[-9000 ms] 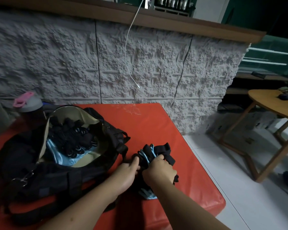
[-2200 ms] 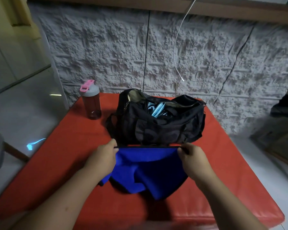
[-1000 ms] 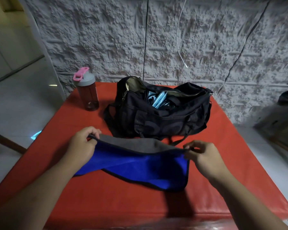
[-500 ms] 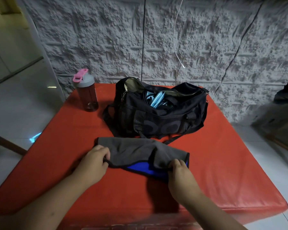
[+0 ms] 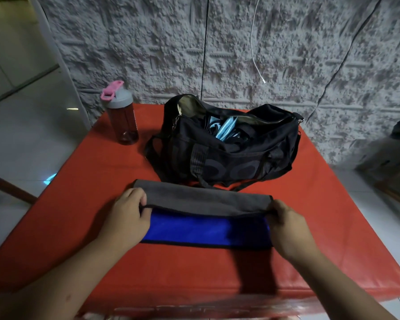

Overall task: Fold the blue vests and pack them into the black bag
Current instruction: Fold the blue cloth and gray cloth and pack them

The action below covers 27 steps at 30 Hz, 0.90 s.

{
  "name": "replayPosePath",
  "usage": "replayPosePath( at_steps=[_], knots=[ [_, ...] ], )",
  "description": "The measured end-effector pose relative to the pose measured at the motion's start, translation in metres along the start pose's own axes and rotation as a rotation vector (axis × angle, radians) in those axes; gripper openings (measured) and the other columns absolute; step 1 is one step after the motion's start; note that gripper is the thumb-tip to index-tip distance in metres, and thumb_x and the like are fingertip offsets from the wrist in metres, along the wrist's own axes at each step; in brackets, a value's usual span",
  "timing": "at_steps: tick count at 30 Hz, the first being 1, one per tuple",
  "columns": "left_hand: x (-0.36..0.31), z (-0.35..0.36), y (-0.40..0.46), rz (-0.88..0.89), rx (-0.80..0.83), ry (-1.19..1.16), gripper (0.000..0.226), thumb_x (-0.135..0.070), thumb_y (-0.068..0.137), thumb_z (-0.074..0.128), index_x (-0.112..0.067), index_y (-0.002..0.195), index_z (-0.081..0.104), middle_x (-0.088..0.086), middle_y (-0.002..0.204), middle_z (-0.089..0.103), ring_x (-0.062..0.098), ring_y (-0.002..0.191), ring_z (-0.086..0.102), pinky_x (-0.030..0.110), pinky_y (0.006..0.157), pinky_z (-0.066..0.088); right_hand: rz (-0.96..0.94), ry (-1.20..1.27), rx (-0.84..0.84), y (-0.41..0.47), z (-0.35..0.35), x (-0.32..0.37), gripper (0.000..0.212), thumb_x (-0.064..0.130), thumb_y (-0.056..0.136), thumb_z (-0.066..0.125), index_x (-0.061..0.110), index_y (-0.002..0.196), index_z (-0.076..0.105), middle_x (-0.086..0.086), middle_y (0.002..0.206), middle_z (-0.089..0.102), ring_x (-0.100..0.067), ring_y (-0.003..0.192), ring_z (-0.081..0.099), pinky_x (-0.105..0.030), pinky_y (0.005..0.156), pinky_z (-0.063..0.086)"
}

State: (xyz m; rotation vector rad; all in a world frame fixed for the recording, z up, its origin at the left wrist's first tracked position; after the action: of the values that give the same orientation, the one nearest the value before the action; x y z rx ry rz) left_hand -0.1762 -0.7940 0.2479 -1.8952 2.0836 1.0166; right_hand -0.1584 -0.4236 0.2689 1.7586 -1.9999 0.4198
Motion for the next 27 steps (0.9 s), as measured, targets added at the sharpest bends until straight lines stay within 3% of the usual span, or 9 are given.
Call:
replayPosePath(
  at_steps=[3, 9, 13, 18, 22, 27],
  knots=[
    [0.005, -0.012, -0.007, 0.001, 0.059, -0.027, 0.039, -0.004, 0.078, 0.071, -0.029, 0.075, 0.041, -0.005, 0.08, 0.062, 0.02, 0.075, 0.063, 0.042, 0.067, 0.051, -0.027, -0.013, 0.004, 0.0, -0.012, -0.006, 0.017, -0.002, 0.086, 0.061, 0.014, 0.088, 0.067, -0.007, 0.079, 0.069, -0.037, 0.081, 0.065, -0.032, 0.063, 0.031],
    [0.008, -0.013, -0.018, 0.092, 0.313, 0.009, 0.043, -0.006, 0.071, 0.077, -0.029, 0.069, 0.041, -0.011, 0.078, 0.059, 0.017, 0.086, 0.063, 0.04, 0.074, 0.05, -0.042, -0.143, 0.181, -0.002, -0.005, -0.02, 0.027, -0.003, 0.075, 0.062, 0.019, 0.088, 0.072, -0.005, 0.093, 0.074, -0.034, 0.091, 0.068, -0.035, 0.071, 0.048],
    [0.006, -0.012, -0.018, 0.151, 0.327, 0.057, 0.037, -0.009, 0.065, 0.072, -0.028, 0.067, 0.04, -0.013, 0.076, 0.054, 0.012, 0.085, 0.056, 0.038, 0.075, 0.05, -0.041, -0.188, 0.259, -0.005, -0.004, -0.015, 0.03, 0.0, 0.069, 0.061, 0.025, 0.082, 0.07, 0.0, 0.092, 0.074, -0.03, 0.091, 0.069, -0.036, 0.073, 0.053],
    [0.007, -0.015, -0.015, 0.108, 0.311, 0.064, 0.022, -0.025, 0.059, 0.061, -0.028, 0.063, 0.04, -0.014, 0.077, 0.055, 0.012, 0.089, 0.055, 0.037, 0.076, 0.051, -0.061, -0.177, 0.258, -0.009, -0.006, -0.008, 0.036, -0.002, 0.066, 0.059, 0.024, 0.086, 0.073, 0.001, 0.099, 0.074, -0.028, 0.095, 0.069, -0.035, 0.078, 0.053],
    [0.007, -0.018, -0.016, 0.08, 0.29, 0.075, 0.022, -0.027, 0.058, 0.061, -0.026, 0.059, 0.04, -0.014, 0.079, 0.058, 0.013, 0.093, 0.056, 0.037, 0.076, 0.052, -0.049, -0.168, 0.265, -0.008, -0.005, -0.011, 0.039, 0.001, 0.064, 0.058, 0.035, 0.08, 0.068, 0.003, 0.097, 0.074, -0.025, 0.093, 0.069, -0.033, 0.078, 0.053],
    [0.004, -0.017, -0.017, 0.046, 0.377, 0.141, 0.025, -0.025, 0.059, 0.065, -0.023, 0.055, 0.04, -0.015, 0.081, 0.058, 0.004, 0.093, 0.049, 0.032, 0.078, 0.05, -0.034, -0.23, 0.308, -0.008, 0.001, -0.012, 0.035, 0.005, 0.064, 0.053, 0.025, 0.084, 0.074, 0.002, 0.092, 0.075, -0.026, 0.091, 0.069, -0.033, 0.073, 0.055]
  ],
)
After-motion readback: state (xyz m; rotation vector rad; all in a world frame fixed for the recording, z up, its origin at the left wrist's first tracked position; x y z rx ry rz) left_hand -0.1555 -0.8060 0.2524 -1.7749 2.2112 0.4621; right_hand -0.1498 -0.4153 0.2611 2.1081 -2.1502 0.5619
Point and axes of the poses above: each hand's wrist, its own y-axis towards the middle knuckle, its own z-axis out of the palm, x = y × z, the point moved 3 cm from there along y, towards the middle knuckle
